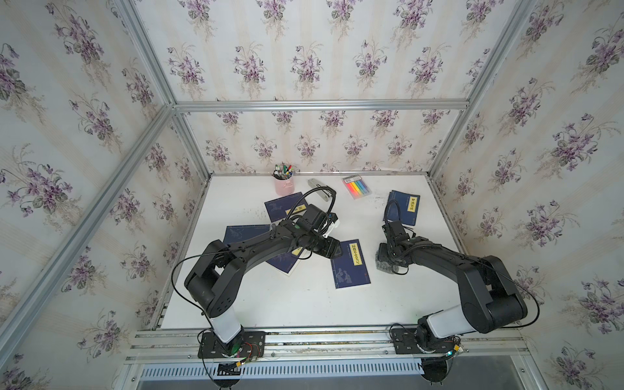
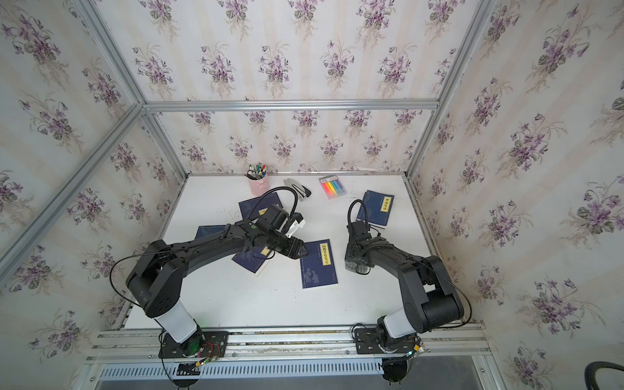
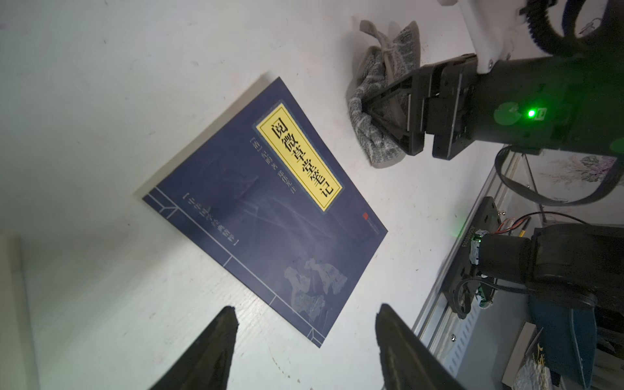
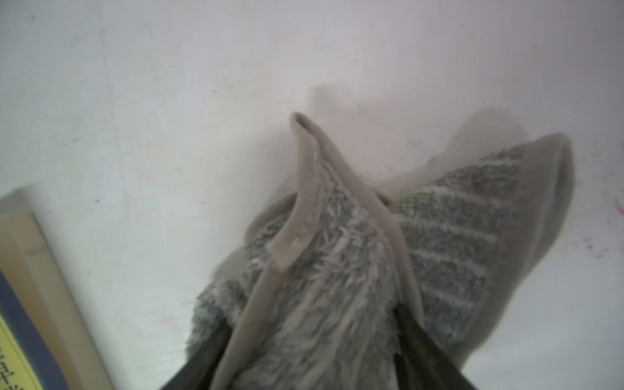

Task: Wipe the cover of the book
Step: Pick up the cleaning item at the center of the board, then wipe the dirt from the cover of the book.

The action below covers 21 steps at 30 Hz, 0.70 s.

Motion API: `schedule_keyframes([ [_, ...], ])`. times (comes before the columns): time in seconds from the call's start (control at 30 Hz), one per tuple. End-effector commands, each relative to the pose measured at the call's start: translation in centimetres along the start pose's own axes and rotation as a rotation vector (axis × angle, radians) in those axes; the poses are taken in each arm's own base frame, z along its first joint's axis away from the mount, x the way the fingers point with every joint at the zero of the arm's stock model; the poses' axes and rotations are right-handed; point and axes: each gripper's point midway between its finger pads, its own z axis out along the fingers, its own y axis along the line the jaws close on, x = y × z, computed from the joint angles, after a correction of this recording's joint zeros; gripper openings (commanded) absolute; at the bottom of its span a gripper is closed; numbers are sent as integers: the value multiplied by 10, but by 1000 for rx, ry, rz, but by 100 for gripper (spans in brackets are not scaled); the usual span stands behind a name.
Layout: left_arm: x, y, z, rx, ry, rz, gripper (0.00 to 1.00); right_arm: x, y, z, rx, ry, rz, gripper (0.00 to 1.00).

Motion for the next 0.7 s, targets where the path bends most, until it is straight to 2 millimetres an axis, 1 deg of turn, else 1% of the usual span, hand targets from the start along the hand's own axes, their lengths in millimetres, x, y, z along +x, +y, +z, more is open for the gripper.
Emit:
schedule_keyframes([
  [0.0, 0, 5, 7, 0, 39, 30, 66, 22, 2, 6, -34, 80, 2, 31],
  [0.03, 0, 5, 12, 10, 47, 28, 66, 23, 3, 6, -45, 80, 2, 22],
  [0.1, 0, 5, 22, 40, 59, 22, 64, 24, 8, 3, -79, 80, 3, 10],
  [0.13, 1, 6, 28, 50, 65, 13, 63, 24, 12, 0, -106, 76, -1, 6],
  [0.2, 5, 12, 39, 52, 82, 4, 61, 22, 20, -10, -146, 49, -11, 2],
  [0.3, 9, 21, 52, 35, 105, -3, 56, 19, 34, -34, -193, 3, -50, 2],
  [0.4, 8, 26, 60, 29, 114, -5, 41, 24, 54, -62, -267, -29, -89, 0],
  [0.47, 7, 29, 63, 21, 114, -8, 33, 34, 69, -78, -332, -36, -106, 0],
  [0.5, 6, 30, 65, 19, 114, -8, 30, 43, 80, -87, -368, -35, -131, 0],
  [0.53, 7, 31, 67, 14, 116, -10, 27, 48, 86, -92, -391, -37, -133, 0],
  [0.6, 10, 38, 73, -8, 125, -16, 20, 58, 97, -100, -446, -29, -130, 0],
  [0.67, 13, 45, 78, -24, 139, -30, 12, 69, 109, -103, -497, -16, -136, 0],
])
